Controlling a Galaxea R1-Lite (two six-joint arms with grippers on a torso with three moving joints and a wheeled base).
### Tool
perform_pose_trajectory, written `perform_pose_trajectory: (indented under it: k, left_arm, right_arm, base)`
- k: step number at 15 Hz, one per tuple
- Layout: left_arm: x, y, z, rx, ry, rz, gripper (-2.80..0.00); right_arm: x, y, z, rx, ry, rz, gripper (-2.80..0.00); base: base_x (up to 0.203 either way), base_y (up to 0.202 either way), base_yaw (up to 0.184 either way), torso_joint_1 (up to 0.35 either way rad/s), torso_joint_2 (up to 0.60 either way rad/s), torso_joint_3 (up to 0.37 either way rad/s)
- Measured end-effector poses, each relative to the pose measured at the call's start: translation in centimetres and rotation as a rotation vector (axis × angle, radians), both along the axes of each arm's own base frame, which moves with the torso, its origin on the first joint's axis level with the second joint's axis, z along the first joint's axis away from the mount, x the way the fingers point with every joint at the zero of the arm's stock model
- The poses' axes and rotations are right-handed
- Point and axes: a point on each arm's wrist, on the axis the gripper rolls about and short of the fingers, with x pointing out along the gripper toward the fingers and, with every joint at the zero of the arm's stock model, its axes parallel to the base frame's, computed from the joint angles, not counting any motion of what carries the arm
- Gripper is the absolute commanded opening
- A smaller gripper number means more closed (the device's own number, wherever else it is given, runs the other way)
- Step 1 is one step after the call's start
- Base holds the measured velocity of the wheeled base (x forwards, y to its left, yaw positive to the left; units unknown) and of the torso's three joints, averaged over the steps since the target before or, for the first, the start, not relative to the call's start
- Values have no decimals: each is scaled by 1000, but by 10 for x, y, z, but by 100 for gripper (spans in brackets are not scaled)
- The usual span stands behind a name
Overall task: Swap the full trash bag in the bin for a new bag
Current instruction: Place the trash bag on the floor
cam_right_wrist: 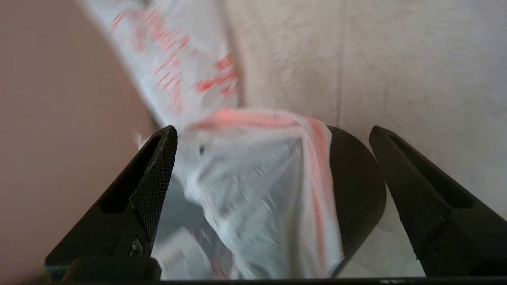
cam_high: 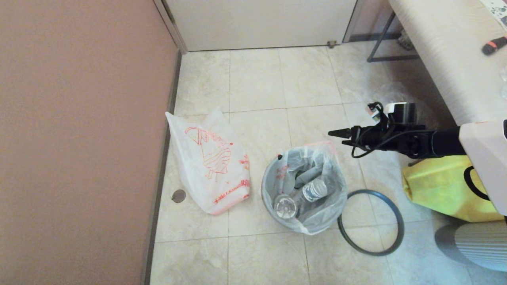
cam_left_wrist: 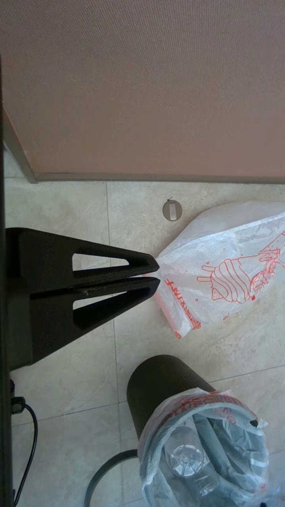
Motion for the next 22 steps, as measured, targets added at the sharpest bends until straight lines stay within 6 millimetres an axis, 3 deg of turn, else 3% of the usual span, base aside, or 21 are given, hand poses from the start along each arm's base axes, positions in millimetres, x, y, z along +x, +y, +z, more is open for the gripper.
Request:
perform_pose_trajectory:
  k: [3, 9, 14, 18, 22]
  left_arm:
    - [0, 0, 0, 0, 0, 0, -280]
    - [0, 0, 0, 0, 0, 0, -280]
    - [0, 0, 0, 0, 0, 0, -280]
    - [0, 0, 0, 0, 0, 0, -280]
    - [0, 0, 0, 0, 0, 0, -280]
  right_arm:
    - [10, -16, -19, 11, -2, 62, 0]
    - [25, -16, -47, 101, -67, 313, 0]
    - [33, -14, -71, 119, -114, 385, 0]
    - [30, -11, -68, 176, -74, 491, 0]
    - [24, -24, -64, 253, -34, 696, 0]
  base:
    - [0, 0, 0, 0, 0, 0]
    - [0, 0, 0, 0, 0, 0]
    - [0, 0, 0, 0, 0, 0]
    - [0, 0, 0, 0, 0, 0]
    - [0, 0, 0, 0, 0, 0]
